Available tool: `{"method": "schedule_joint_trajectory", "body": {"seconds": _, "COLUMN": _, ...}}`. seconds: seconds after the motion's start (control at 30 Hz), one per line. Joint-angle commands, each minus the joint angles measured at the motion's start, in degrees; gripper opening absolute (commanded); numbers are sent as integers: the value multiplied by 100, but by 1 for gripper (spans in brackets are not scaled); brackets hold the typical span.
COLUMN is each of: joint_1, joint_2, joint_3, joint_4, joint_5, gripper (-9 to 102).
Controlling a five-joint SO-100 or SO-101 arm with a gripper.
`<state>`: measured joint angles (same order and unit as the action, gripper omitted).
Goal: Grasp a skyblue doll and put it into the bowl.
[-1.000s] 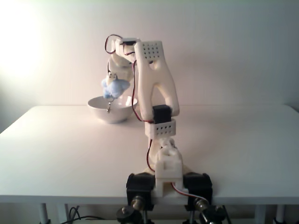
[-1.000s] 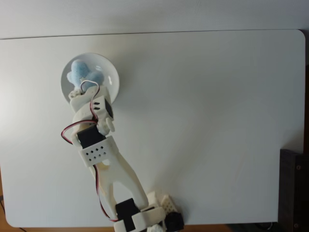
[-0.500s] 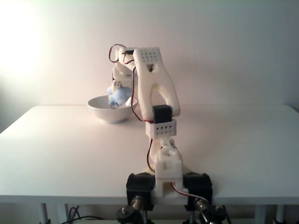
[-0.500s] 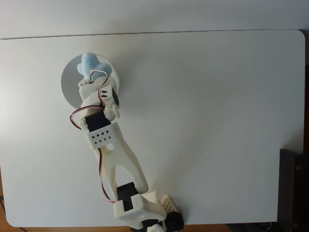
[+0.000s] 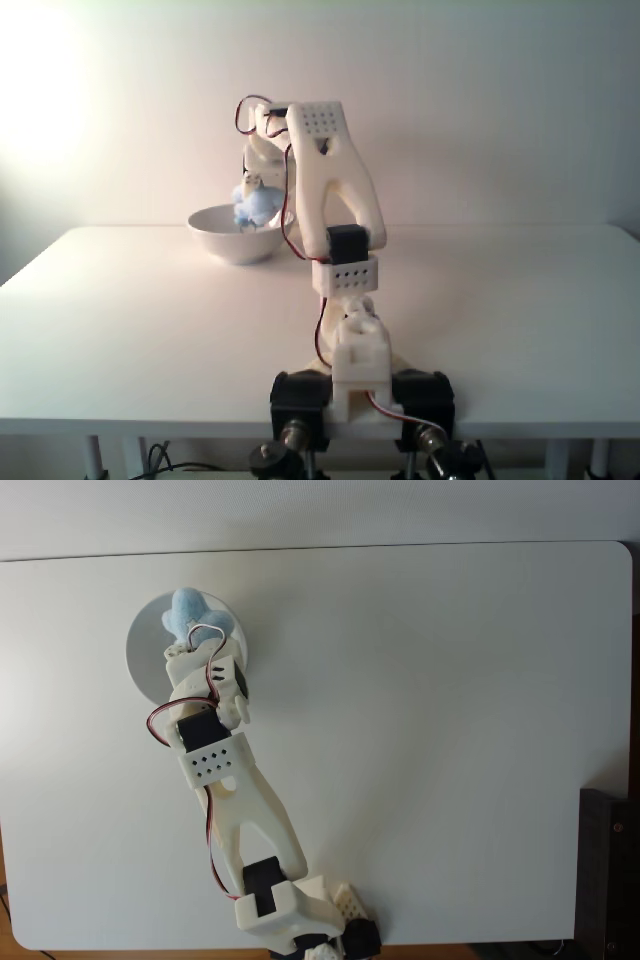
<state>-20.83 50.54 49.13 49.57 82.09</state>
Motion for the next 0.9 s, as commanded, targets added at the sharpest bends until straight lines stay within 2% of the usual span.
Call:
{"method": "schedule_joint_trajectory", "body": {"seconds": 0.0, "joint_1": -18, "joint_2": 44, "joint_3": -211, "joint_4": -18, "joint_5": -18, "gripper": 0}}
{"method": "schedule_joint_trajectory", "body": {"seconds": 0.43, "joint_1": 70, "joint_2": 35, "joint_3": -202, "joint_4": -18, "joint_5": -53, "gripper": 1}}
{"method": "schedule_joint_trajectory", "body": {"seconds": 0.53, "joint_1": 88, "joint_2": 44, "joint_3": -202, "joint_4": 0, "joint_5": -62, "gripper": 4}}
{"method": "schedule_joint_trajectory", "body": {"seconds": 0.67, "joint_1": 176, "joint_2": 44, "joint_3": -202, "joint_4": 0, "joint_5": -62, "gripper": 20}}
{"method": "schedule_joint_trajectory", "body": {"seconds": 0.87, "joint_1": 220, "joint_2": 44, "joint_3": -202, "joint_4": -53, "joint_5": -62, "gripper": 62}}
